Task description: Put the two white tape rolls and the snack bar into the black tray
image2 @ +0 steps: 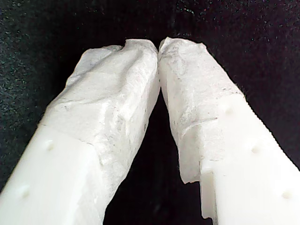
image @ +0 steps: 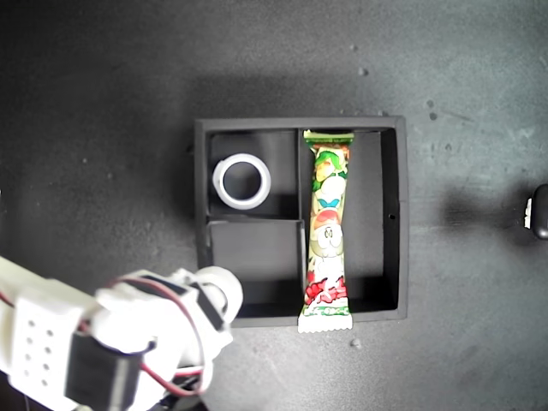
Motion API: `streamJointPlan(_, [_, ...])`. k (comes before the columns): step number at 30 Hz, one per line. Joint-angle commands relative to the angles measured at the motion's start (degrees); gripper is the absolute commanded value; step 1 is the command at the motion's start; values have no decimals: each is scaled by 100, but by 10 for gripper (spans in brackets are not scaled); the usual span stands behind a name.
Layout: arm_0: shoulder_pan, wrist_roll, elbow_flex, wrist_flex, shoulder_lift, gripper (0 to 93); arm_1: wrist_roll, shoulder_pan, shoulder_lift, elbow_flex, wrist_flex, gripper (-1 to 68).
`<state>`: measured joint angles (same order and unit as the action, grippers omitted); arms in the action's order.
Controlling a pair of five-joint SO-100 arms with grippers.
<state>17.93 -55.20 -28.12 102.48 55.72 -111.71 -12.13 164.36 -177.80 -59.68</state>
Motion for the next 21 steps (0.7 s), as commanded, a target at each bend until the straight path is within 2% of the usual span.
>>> streamJointPlan(1, [-9, 9, 1477, 255, -563, 0, 1854, 264, 940, -123, -896, 2])
streamJointPlan(4, [-53, -44, 1450, 255, -721, 1, 2522, 1187, 2470, -123, -1775, 4])
streamJointPlan(7, [-88, -70, 1433, 255, -853, 1, 2786, 1626, 2769, -123, -1714, 7])
streamJointPlan(21, [-97, -176, 1477, 255, -1336, 1, 2786, 1679, 2769, -123, -1714, 9])
